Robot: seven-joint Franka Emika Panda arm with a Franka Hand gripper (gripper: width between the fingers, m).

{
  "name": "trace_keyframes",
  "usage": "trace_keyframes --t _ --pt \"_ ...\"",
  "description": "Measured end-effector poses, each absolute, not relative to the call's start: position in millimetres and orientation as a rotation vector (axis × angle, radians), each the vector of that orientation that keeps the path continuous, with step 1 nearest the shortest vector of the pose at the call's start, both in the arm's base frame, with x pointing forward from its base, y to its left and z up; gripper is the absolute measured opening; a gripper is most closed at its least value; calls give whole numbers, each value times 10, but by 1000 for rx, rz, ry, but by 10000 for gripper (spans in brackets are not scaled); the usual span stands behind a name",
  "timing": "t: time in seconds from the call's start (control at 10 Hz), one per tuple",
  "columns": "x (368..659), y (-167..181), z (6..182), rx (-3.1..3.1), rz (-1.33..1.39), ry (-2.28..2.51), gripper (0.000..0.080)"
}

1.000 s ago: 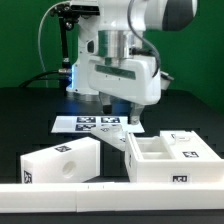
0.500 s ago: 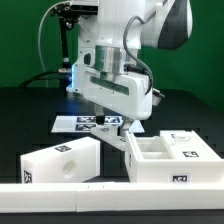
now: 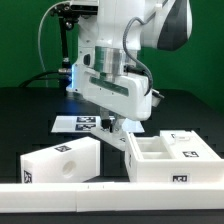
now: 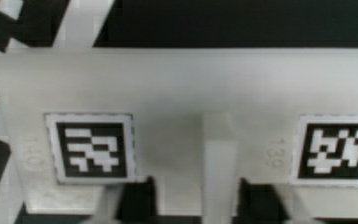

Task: Assemble cabinet

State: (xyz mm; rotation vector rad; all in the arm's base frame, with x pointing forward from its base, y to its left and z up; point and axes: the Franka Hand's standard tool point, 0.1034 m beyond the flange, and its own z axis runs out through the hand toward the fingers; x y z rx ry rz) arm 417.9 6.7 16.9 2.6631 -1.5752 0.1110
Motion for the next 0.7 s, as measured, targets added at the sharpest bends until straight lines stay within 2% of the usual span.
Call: trace_keyframes --t 0.1,0.4,0.5,0.7 --pt "4181 67 171 2663 112 -1575 61" --pt "4187 62 194 2722 124 -1471 61" --pt "4189 67 245 2775 130 -1387 61" --pt "4183 200 459 2877 149 -1269 61"
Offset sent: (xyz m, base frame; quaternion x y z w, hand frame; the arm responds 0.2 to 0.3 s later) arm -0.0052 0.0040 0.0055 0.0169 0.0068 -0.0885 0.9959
